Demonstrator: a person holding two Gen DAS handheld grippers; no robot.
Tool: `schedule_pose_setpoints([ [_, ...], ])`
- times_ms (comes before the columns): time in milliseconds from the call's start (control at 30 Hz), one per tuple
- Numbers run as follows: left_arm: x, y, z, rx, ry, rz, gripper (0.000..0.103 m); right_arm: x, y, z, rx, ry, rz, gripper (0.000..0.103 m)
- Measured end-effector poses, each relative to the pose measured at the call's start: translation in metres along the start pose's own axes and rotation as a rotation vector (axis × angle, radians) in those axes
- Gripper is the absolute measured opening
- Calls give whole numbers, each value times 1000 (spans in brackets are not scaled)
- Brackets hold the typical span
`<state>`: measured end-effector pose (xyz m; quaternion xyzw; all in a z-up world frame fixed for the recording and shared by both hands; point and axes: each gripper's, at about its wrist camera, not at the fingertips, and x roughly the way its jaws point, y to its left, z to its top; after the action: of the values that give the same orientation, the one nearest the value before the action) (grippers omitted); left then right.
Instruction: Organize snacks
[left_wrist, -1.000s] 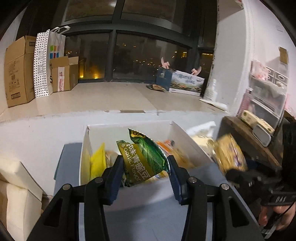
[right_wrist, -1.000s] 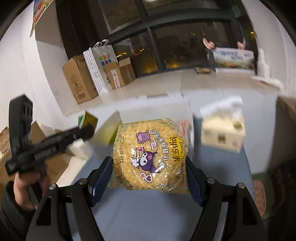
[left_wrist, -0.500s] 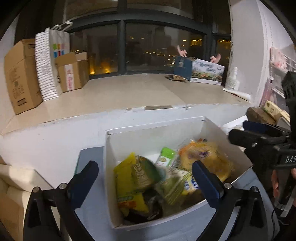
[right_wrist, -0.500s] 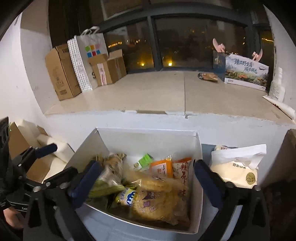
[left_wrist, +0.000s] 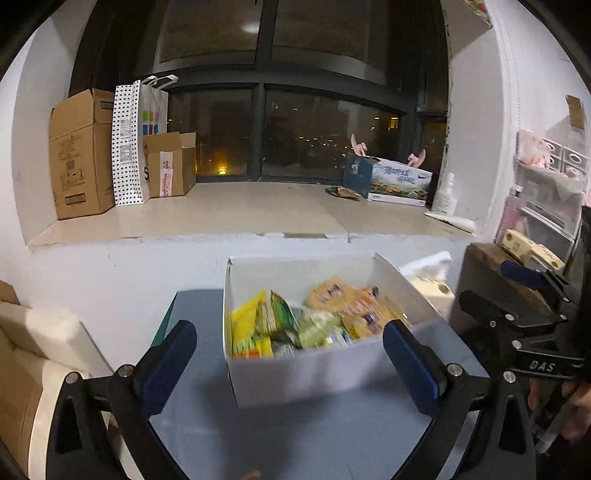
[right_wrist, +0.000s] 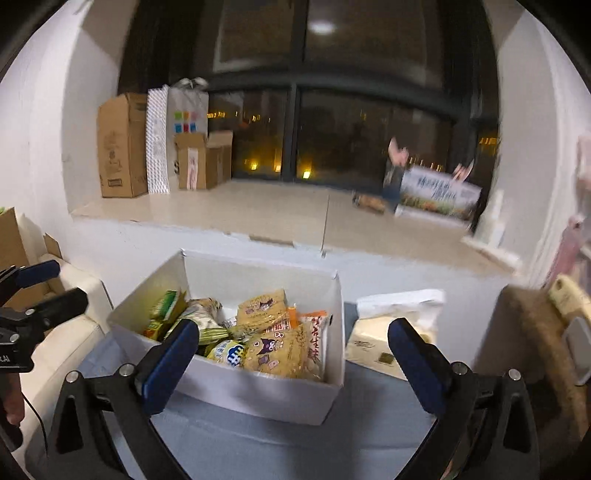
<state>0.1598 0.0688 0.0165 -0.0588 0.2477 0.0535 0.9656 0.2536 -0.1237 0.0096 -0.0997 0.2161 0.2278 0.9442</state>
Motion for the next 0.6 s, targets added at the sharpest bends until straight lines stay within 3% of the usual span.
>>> schedule_pose_setpoints([
  [67,-20,-7,-11,-1,9,-11,103,-25,6,-8,6,-22,6,103],
  [233,-63,-18,-28,-31,36,-48,103,-76,20,-35,3,13,196,103],
  [467,-122,-32,-57,-49,31,-30,103,-135,29,-65,2,15,134,103],
  [600,-142,-40,-76,-50,37,-40,103,-161,24,-84,84,46,164,103],
])
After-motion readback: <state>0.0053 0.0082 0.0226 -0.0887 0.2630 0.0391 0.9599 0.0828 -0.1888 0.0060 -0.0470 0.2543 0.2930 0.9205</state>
